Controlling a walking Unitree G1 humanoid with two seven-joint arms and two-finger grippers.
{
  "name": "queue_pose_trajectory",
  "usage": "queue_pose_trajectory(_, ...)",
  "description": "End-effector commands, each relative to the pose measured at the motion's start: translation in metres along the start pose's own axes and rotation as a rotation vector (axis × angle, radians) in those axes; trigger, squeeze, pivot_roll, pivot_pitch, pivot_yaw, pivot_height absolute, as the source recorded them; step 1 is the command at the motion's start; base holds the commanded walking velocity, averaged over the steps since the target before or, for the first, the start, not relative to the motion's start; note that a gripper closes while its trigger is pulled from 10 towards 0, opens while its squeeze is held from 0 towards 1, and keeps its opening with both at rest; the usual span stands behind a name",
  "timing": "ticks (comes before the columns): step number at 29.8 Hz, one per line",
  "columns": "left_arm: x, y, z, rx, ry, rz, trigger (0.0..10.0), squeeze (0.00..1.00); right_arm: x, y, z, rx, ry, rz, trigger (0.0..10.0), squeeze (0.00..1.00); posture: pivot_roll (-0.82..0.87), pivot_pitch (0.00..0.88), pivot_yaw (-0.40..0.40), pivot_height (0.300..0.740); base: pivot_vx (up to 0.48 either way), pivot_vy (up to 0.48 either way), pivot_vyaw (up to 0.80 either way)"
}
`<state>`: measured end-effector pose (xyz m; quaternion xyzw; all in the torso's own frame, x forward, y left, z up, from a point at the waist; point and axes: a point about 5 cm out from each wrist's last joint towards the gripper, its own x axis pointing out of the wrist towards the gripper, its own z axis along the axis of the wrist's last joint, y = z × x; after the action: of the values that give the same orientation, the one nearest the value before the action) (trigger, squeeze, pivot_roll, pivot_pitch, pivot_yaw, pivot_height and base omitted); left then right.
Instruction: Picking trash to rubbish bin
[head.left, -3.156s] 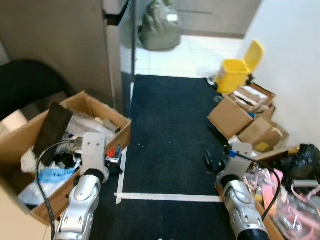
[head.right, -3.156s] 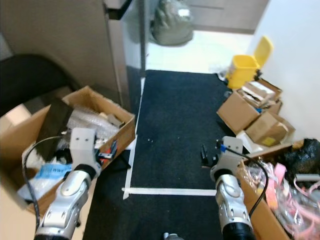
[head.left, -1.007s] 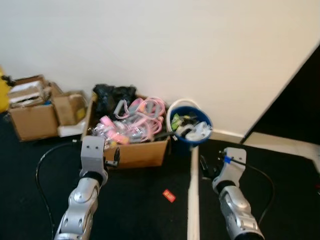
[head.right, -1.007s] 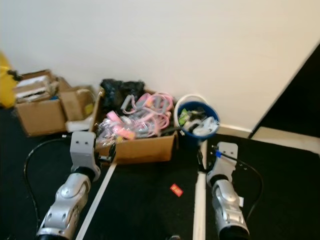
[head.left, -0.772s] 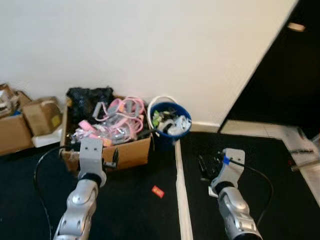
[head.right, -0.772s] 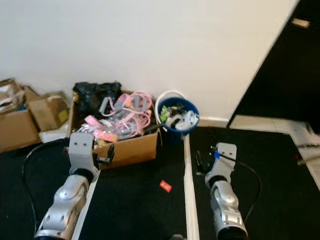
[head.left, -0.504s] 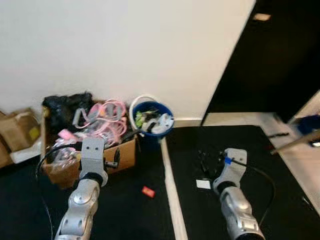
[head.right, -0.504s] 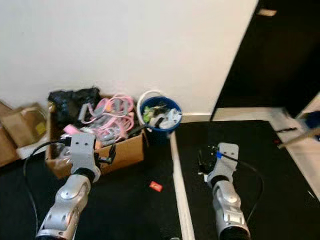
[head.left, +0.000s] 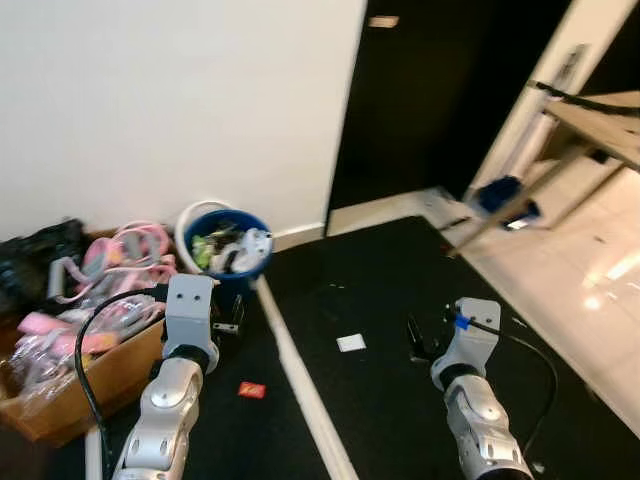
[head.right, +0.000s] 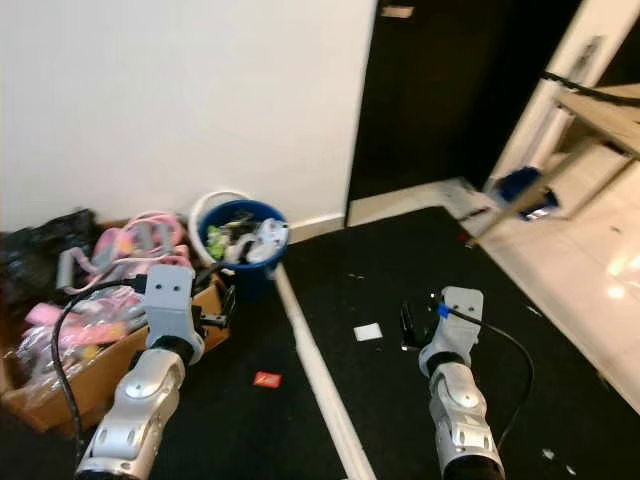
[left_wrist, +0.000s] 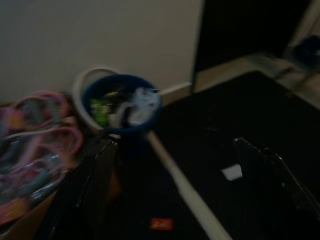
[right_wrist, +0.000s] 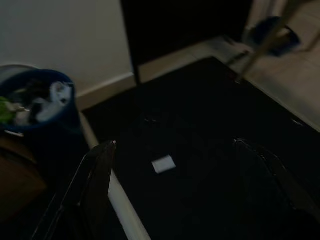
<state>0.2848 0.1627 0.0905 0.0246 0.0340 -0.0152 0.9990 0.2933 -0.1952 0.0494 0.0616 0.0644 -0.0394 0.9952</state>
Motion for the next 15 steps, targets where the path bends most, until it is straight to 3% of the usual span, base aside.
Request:
queue_pose_trajectory(1, -0.0027, 0.0000, -0.0061, -0.004, 0.024, 0.003, 10.0, 0.00, -0.0034, -0.0015, -0.0059, 0.004, 0.026, -0.010, 10.0, 0.00, 0.03, 0.120, -0.018, 0.740, 0.000, 0.000, -0.80)
queue_pose_trajectory(15, -0.0032, -0.0002, -0.0073, -0.002, 0.027, 0.004, 10.0, 0.00, -0.0039, -0.0024, -0.0054, 0.000, 0.027, -0.011, 10.0, 0.00, 0.03, 0.124, -0.020, 0.740, 0.000, 0.000, -0.80)
